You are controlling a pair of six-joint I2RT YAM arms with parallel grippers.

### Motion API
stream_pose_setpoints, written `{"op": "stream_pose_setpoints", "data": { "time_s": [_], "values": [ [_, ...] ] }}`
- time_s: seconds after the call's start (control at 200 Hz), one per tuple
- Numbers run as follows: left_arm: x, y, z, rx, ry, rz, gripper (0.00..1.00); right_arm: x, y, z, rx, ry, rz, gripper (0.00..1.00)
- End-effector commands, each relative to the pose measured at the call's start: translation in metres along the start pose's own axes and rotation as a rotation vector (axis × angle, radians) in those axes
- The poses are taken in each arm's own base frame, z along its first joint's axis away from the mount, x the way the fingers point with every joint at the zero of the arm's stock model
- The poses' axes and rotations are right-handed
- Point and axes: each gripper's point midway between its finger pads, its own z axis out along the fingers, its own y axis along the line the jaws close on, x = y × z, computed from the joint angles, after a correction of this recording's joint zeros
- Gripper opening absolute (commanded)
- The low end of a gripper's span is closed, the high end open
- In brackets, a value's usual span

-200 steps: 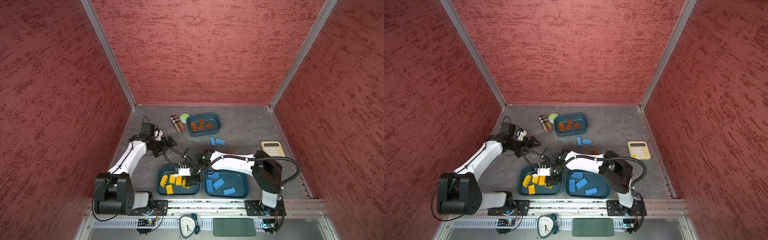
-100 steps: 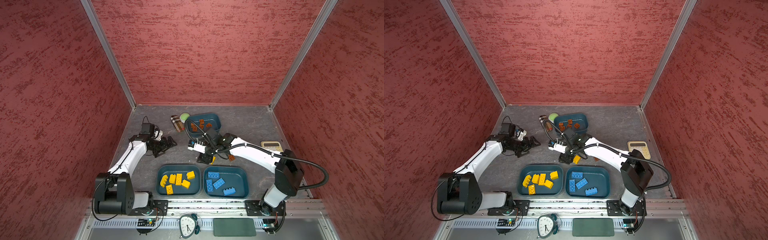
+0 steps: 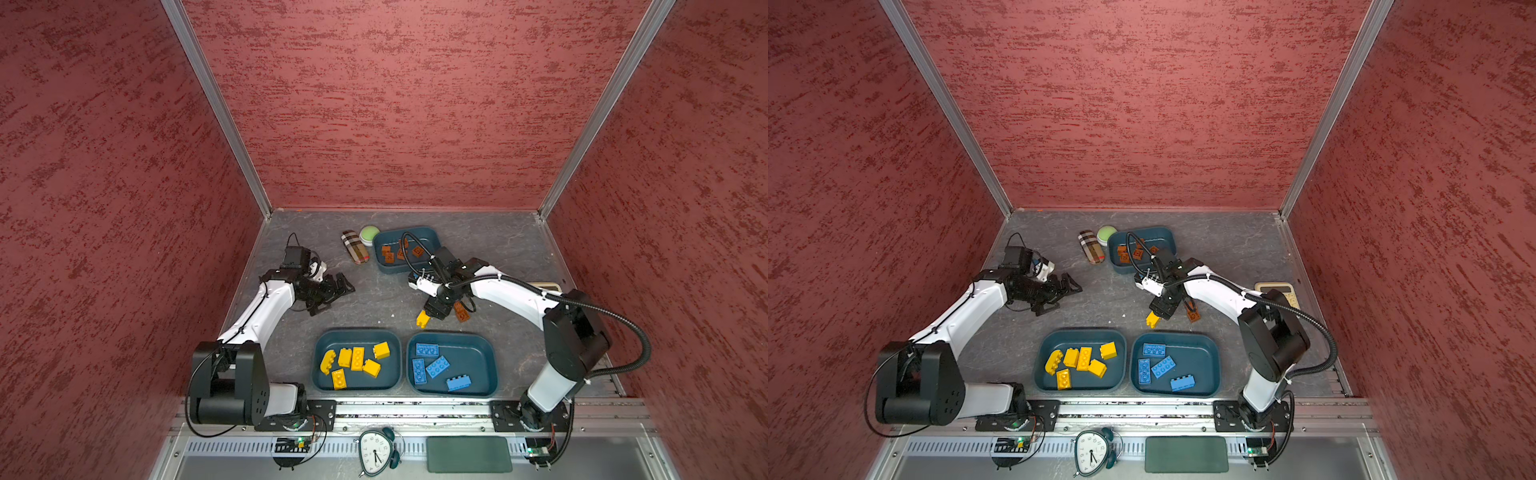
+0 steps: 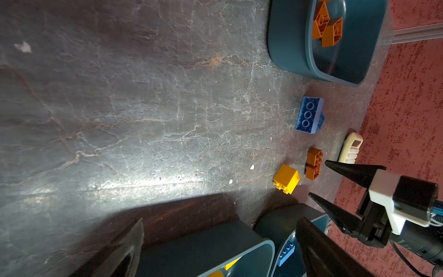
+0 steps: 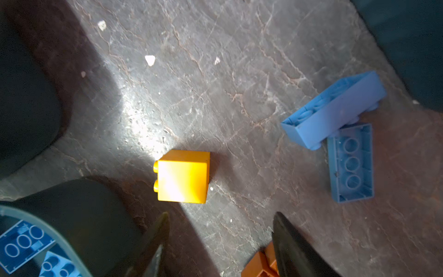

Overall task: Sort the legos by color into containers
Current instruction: 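Move the empty right gripper back over the brick pile, then lower the right gripper onto a yellow brick and grasp it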

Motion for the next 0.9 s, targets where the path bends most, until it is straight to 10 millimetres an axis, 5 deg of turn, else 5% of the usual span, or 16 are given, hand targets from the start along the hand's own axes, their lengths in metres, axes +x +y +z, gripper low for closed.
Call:
{"op": "stream_pose_setpoints", "data": {
  "time_s": [0.0, 0.396, 0.897],
  "values": [
    [0.0, 0.002, 0.004, -0.007, 0.006, 0.019, 0.99, 0.024, -0.001, 0.012, 0.011, 0.093, -0.06, 0.68],
    [-0.002, 0.002, 0.007, -0.012, 0.014, 0.024, 0.99, 0.021, -0.004, 0.035, 0.036, 0.095, -0.162, 0.67],
    [0.001, 0.005, 0.008, -0.03, 0.018, 0.03, 0.99, -0.017, 0.002, 0.046, 0.041, 0.021, -0.248, 0.7]
  ]
}}
